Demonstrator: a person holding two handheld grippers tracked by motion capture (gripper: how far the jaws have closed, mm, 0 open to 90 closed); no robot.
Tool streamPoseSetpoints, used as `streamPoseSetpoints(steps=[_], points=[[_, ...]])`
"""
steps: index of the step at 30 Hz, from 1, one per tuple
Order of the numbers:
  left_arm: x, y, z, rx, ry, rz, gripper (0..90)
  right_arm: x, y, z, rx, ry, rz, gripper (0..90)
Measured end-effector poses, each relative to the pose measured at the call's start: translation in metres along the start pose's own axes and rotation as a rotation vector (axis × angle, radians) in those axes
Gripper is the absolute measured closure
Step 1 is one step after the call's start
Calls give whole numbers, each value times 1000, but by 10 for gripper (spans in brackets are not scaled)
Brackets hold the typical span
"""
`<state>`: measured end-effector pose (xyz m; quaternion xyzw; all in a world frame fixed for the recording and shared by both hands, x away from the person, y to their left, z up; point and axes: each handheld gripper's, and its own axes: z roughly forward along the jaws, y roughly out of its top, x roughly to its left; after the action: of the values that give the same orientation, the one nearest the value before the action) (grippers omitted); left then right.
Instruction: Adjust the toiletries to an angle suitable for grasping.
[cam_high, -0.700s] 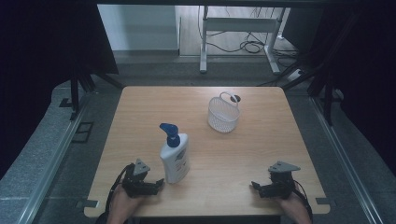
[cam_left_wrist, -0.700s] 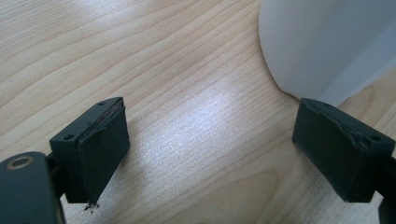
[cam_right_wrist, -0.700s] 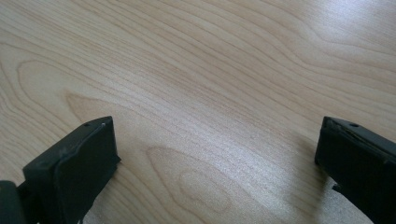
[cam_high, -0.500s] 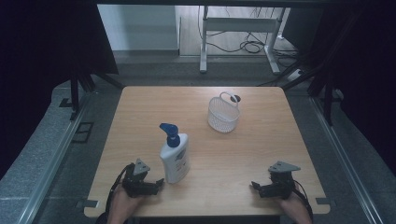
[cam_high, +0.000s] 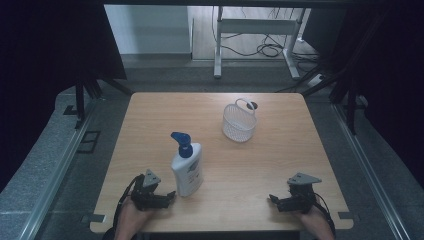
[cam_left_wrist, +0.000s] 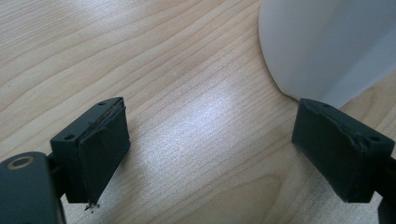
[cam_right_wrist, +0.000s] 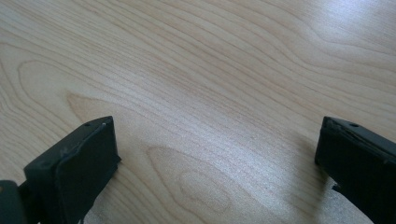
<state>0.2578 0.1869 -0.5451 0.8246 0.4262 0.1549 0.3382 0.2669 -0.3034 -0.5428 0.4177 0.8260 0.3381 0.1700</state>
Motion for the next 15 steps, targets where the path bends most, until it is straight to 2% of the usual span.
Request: streamPoseSetpoints(steps=[15], points=[[2,2,0,7,4,-3,133,0,0,0,0,0,0,0]])
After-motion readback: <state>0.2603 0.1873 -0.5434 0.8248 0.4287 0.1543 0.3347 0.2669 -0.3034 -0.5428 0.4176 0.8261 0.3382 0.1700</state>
